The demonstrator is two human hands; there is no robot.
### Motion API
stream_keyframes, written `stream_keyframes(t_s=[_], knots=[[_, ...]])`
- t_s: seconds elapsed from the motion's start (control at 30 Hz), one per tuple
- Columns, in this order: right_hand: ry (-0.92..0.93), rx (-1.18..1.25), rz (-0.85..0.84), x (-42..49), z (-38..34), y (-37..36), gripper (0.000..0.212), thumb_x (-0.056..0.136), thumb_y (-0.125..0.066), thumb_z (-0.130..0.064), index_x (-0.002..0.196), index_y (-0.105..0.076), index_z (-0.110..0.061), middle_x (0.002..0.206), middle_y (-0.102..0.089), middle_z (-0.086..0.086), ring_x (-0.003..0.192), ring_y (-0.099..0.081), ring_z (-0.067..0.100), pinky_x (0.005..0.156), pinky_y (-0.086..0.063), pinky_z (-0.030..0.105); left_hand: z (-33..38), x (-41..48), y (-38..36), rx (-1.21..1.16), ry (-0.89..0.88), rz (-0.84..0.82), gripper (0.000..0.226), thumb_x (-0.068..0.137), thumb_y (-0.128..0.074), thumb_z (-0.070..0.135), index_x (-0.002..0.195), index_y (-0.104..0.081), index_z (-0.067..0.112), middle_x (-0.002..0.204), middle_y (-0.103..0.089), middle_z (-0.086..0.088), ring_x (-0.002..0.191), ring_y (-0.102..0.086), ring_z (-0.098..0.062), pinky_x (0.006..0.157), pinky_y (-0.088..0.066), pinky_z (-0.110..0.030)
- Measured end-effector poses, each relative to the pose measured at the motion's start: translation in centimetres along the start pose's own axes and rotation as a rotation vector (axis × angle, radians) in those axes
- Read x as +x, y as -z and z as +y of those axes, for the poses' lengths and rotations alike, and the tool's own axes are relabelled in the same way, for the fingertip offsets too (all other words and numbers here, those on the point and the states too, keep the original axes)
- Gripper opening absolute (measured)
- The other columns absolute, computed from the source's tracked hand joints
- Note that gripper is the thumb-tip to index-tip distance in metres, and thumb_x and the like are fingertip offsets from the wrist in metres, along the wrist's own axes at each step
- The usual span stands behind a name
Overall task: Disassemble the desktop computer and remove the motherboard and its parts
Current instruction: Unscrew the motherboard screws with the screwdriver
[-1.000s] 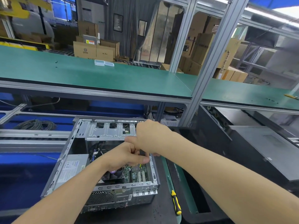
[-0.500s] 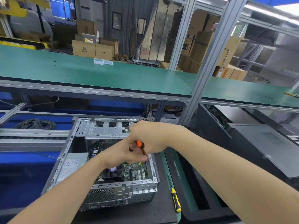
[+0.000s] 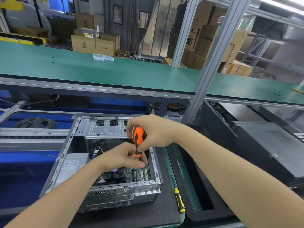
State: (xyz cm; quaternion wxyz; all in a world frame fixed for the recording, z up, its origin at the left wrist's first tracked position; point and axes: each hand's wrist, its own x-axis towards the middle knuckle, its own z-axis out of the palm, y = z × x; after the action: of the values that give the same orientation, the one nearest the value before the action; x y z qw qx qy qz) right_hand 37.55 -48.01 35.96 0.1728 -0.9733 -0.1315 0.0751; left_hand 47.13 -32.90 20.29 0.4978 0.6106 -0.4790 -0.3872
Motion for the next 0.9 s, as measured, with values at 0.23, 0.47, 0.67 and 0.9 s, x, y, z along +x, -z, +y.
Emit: stream_keyframes(t_s=[0.23, 0.47, 0.67, 0.9], knots=[[-0.233, 0.630, 0.119, 1.5, 5.6, -9.4, 0.020, 0.098, -0.064, -0.036, 0.095, -0.063, -0.015, 0.078, -0.069, 0.014, 0.060, -0.061, 0.023, 0.058, -0.046, 0.033, -3.4, -0.3, 1.4, 0.254, 0.201, 0.087, 0.031, 0.082, -0.064, 0.005, 0.090, -0.077, 0.032, 0.053, -0.038, 0.001, 0.051, -0.037, -0.015, 0.061, -0.032, -0.031], [-0.192, 0.576, 0.097, 4.5, 8.1, -15.0, 0.019, 0.108, -0.044, -0.034, 0.092, -0.048, -0.025, 0.072, -0.073, 0.007, 0.053, -0.069, 0.033, 0.051, -0.059, 0.047, -6.5, 1.2, 1.4, 0.598, 0.272, 0.116, 0.025, 0.082, -0.062, 0.015, 0.071, -0.064, 0.037, 0.063, -0.060, 0.012, 0.060, -0.053, -0.004, 0.059, -0.040, -0.020], [-0.173, 0.554, 0.078, 6.7, 9.4, -16.1, 0.021, 0.108, -0.043, -0.033, 0.090, -0.047, -0.024, 0.066, -0.071, 0.006, 0.049, -0.066, 0.024, 0.051, -0.057, 0.038, -8.3, 1.7, 2.2, 0.658, 0.311, 0.148, 0.018, 0.080, -0.064, 0.013, 0.072, -0.066, 0.029, 0.067, -0.063, 0.007, 0.065, -0.055, -0.009, 0.062, -0.040, -0.021], [-0.186, 0.636, 0.319, 7.2, 11.1, -16.0, 0.018, 0.106, -0.043, -0.032, 0.092, -0.050, -0.022, 0.067, -0.072, -0.003, 0.049, -0.061, 0.015, 0.059, -0.049, 0.032, -8.7, 1.7, 2.7, 0.676, 0.311, 0.103, 0.022, 0.082, -0.069, 0.017, 0.081, -0.074, 0.038, 0.053, -0.056, 0.014, 0.057, -0.054, 0.003, 0.053, -0.036, -0.010]])
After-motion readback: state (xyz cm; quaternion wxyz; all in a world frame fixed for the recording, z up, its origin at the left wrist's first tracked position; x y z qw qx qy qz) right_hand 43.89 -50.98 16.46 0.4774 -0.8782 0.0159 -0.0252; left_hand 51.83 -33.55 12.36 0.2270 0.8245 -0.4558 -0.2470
